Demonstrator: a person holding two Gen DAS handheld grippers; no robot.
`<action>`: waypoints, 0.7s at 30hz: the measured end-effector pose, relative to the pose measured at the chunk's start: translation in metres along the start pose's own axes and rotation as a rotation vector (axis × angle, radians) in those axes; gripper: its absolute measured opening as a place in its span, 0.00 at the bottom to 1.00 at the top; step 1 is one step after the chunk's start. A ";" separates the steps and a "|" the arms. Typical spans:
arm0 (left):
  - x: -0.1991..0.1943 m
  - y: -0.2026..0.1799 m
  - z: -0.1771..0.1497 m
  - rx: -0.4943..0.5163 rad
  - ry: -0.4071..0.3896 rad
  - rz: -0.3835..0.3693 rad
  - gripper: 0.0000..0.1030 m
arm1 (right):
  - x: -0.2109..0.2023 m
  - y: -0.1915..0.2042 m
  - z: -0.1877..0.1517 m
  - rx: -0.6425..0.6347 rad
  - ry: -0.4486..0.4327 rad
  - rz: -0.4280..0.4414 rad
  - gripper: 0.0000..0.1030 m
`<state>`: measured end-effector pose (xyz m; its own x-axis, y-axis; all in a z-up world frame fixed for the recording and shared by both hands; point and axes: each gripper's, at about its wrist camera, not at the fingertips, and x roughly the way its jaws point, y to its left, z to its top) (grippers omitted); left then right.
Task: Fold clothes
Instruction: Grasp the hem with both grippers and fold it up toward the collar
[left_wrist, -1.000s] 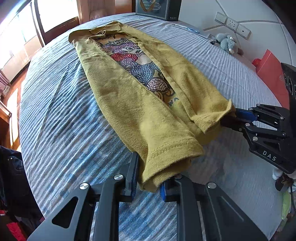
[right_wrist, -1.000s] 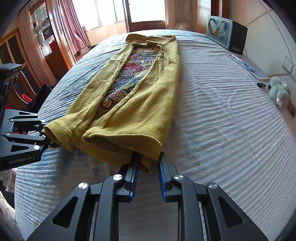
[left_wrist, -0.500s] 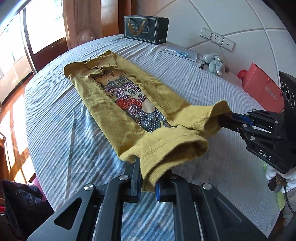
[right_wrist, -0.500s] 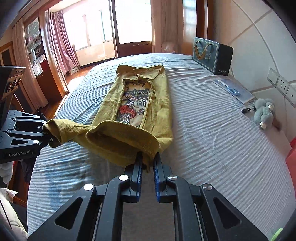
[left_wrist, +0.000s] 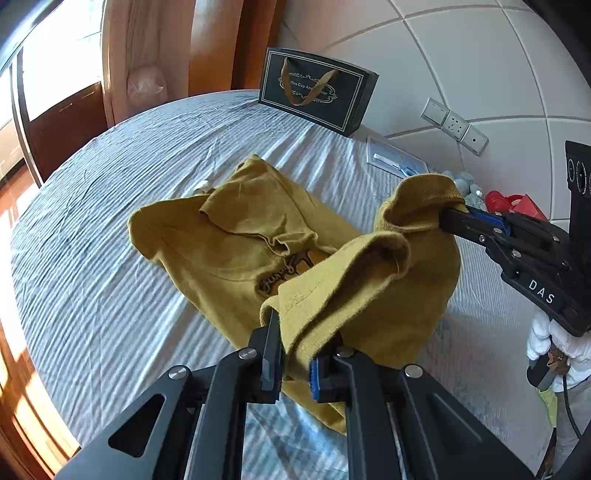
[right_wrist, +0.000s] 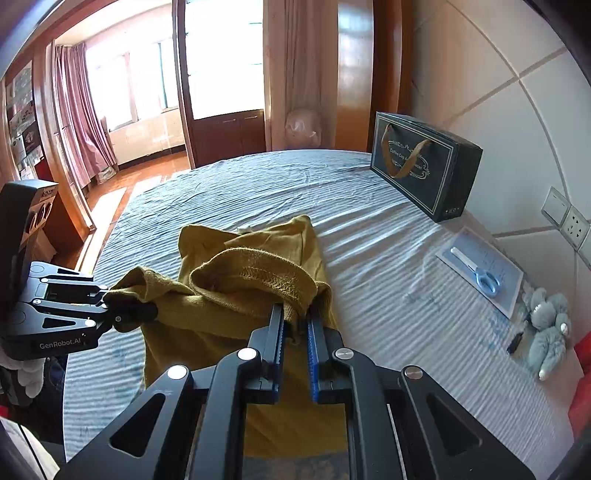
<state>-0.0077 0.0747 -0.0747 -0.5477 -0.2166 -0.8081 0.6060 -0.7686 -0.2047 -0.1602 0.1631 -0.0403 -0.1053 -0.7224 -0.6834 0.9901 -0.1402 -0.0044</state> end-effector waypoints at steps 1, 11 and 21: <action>0.007 0.015 0.012 -0.002 0.014 -0.007 0.09 | 0.018 0.002 0.016 -0.003 0.015 -0.005 0.10; 0.087 0.111 0.078 -0.029 0.146 -0.082 0.12 | 0.176 -0.007 0.088 0.100 0.243 -0.058 0.15; 0.060 0.107 0.056 0.180 0.110 -0.034 0.82 | 0.092 -0.001 0.010 0.380 0.275 -0.171 0.25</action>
<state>-0.0081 -0.0538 -0.1144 -0.4937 -0.1291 -0.8600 0.4698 -0.8718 -0.1389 -0.1721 0.0900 -0.0960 -0.1847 -0.4694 -0.8634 0.8516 -0.5150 0.0979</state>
